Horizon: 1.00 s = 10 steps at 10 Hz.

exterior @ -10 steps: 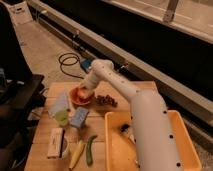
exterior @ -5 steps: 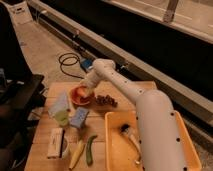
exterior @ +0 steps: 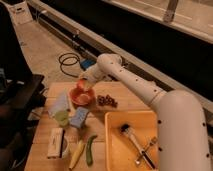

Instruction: Place apple in red bowl

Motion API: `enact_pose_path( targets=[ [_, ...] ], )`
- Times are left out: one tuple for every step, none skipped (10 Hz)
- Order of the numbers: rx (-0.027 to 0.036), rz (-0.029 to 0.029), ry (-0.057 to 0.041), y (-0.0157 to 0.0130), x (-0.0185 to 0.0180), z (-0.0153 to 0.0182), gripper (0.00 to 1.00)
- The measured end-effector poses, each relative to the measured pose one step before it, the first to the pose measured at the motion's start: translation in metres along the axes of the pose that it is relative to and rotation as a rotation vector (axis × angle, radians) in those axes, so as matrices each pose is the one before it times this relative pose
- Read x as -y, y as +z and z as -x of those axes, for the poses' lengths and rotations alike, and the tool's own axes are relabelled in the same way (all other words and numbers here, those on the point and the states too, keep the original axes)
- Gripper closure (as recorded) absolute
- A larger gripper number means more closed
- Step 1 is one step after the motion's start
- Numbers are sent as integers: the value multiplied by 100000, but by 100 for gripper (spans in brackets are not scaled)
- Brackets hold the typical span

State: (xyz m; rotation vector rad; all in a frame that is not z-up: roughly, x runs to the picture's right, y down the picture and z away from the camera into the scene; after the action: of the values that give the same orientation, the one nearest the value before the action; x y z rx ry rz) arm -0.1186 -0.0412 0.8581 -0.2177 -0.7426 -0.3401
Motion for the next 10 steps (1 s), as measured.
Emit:
enact_pose_path(
  targets=[
    [-345,-727,75,-428,71,57,90],
    [10,205,372,-115,-52,-34,88],
    [434,955,885,388,-343,-221,79],
    [555,1167,1175,667,-551,-437,70],
    [1185,2067,1320,1153,-752,-485,59],
    [1344,2083,1301,1085,-670,-400,49],
    [1041,1933,970,754,-467,-222,41],
    [773,1157,557,476,-208,-35,36],
    [2349,3059,3600,1386,-944,-635,20],
    [387,578,1054,266,-186,-180,20]
  ],
)
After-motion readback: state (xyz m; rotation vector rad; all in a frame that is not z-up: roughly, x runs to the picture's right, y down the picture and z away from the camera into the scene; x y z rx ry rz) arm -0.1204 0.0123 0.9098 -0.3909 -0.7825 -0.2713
